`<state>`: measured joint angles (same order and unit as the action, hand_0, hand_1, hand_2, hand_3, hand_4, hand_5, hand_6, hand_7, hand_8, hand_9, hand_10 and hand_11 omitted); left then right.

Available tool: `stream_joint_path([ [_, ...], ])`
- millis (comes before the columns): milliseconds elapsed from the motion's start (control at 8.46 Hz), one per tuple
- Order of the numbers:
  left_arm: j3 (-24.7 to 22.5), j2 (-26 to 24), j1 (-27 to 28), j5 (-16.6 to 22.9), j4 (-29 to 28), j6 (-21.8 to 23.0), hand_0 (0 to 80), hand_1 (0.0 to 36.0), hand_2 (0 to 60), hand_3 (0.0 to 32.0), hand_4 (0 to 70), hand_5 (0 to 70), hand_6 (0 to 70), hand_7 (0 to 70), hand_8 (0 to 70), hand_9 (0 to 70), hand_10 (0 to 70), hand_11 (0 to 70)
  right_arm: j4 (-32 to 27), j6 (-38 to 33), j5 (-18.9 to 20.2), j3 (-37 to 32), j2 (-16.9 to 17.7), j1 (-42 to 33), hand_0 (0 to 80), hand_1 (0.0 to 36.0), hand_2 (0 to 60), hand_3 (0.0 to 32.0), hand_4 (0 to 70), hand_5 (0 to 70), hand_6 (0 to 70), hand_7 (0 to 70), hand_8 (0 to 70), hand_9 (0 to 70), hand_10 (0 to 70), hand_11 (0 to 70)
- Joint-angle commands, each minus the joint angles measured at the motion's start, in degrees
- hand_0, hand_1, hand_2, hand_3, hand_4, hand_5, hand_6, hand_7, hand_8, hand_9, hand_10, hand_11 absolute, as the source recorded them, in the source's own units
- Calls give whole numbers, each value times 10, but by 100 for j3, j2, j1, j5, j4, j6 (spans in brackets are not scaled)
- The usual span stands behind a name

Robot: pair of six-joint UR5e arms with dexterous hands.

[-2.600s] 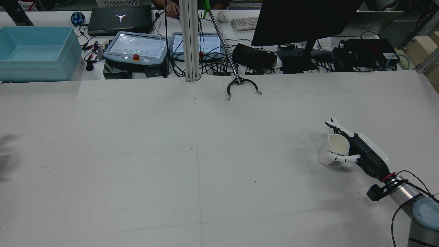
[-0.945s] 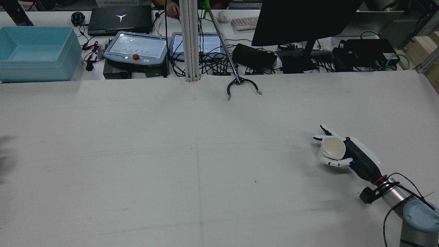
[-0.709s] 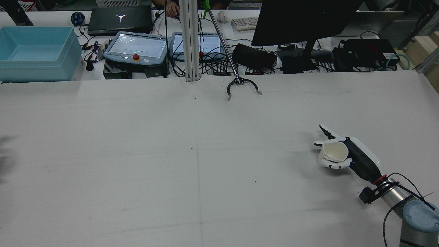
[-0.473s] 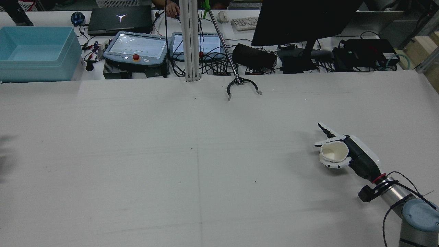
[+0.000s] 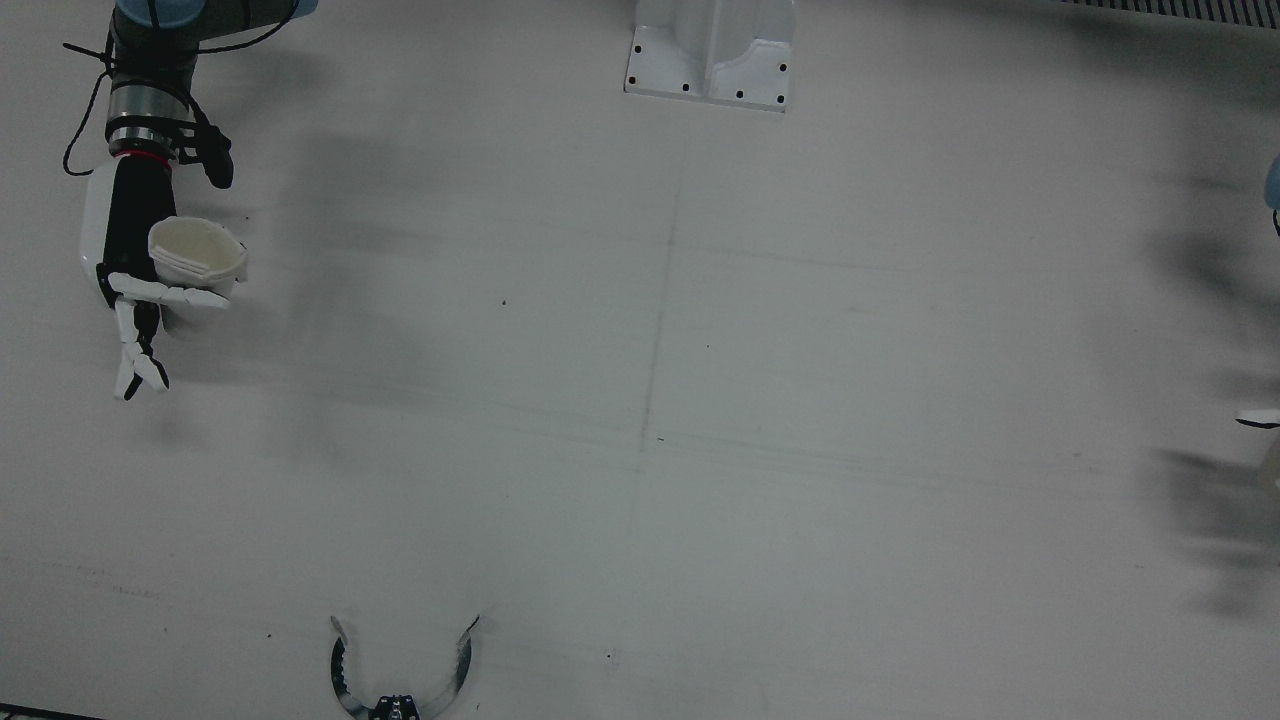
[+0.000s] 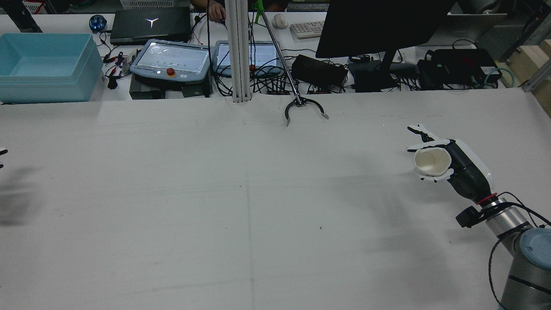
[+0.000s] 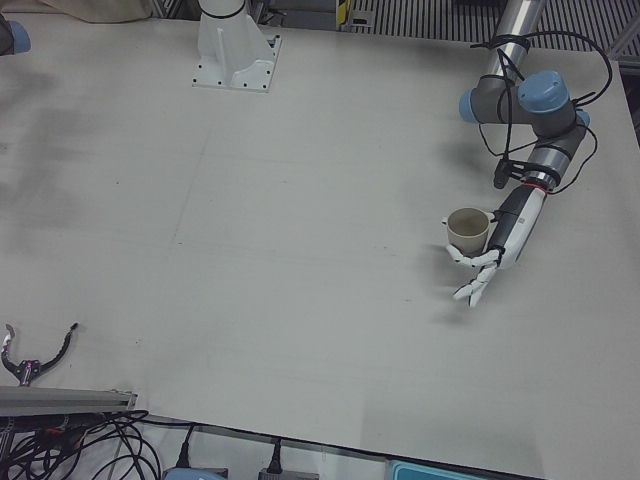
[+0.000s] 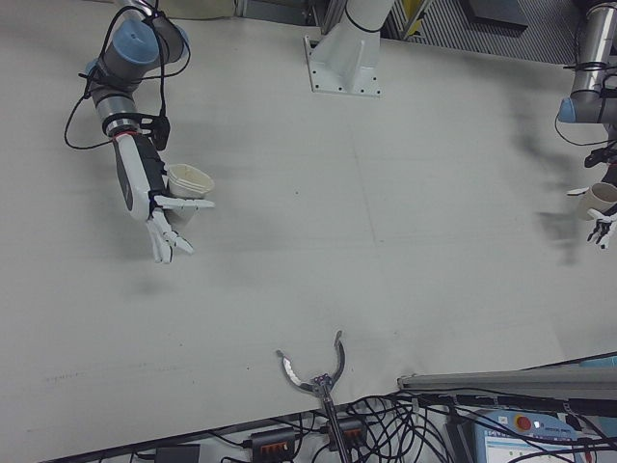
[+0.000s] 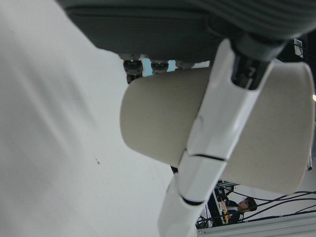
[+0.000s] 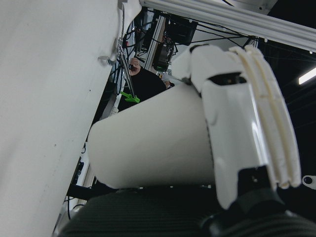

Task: Pour water
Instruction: 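Lift the white cup with the right hand, bring beige cup forward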

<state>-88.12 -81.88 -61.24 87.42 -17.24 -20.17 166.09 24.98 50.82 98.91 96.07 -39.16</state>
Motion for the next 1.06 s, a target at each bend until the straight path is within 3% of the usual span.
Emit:
stream_joint_path([
  [0, -460, -484, 42, 503, 527, -84, 800, 360, 86, 0, 700, 700, 110, 145, 57, 22, 76, 147, 11, -151, -2, 49, 0, -732, 800, 334, 436, 0, 700, 68, 179, 175, 41, 21, 0, 0],
  [118, -469, -1018, 33, 879, 850, -241, 800, 360, 96, 0, 700, 700, 112, 146, 58, 23, 77, 149, 11, -160, -37, 49, -9, -838, 800, 335, 439, 0, 700, 68, 185, 181, 40, 22, 0, 0],
  [355, -478, -2073, 259, 1189, 1536, -383, 800, 360, 91, 0, 700, 700, 114, 148, 58, 22, 77, 149, 377, -386, -80, 58, -315, -979, 800, 350, 457, 0, 700, 77, 222, 233, 49, 32, 0, 0],
  [591, -478, -2236, 376, 1190, 1680, -392, 800, 360, 80, 0, 700, 700, 115, 149, 59, 23, 77, 150, 739, -931, -824, 102, -483, -910, 800, 348, 467, 0, 700, 74, 205, 228, 51, 31, 0, 0],
  [827, -582, -2157, 367, 1190, 1715, -383, 800, 360, 86, 0, 700, 700, 114, 149, 59, 23, 77, 149, 766, -986, -925, 85, -675, -900, 800, 360, 494, 0, 700, 79, 203, 237, 54, 33, 0, 0],
  [945, -696, -2148, 367, 1190, 1811, -383, 800, 360, 97, 0, 700, 700, 110, 146, 57, 22, 77, 148, 845, -1012, -1081, 85, -808, -866, 800, 360, 520, 0, 700, 97, 285, 334, 86, 56, 0, 0],
])
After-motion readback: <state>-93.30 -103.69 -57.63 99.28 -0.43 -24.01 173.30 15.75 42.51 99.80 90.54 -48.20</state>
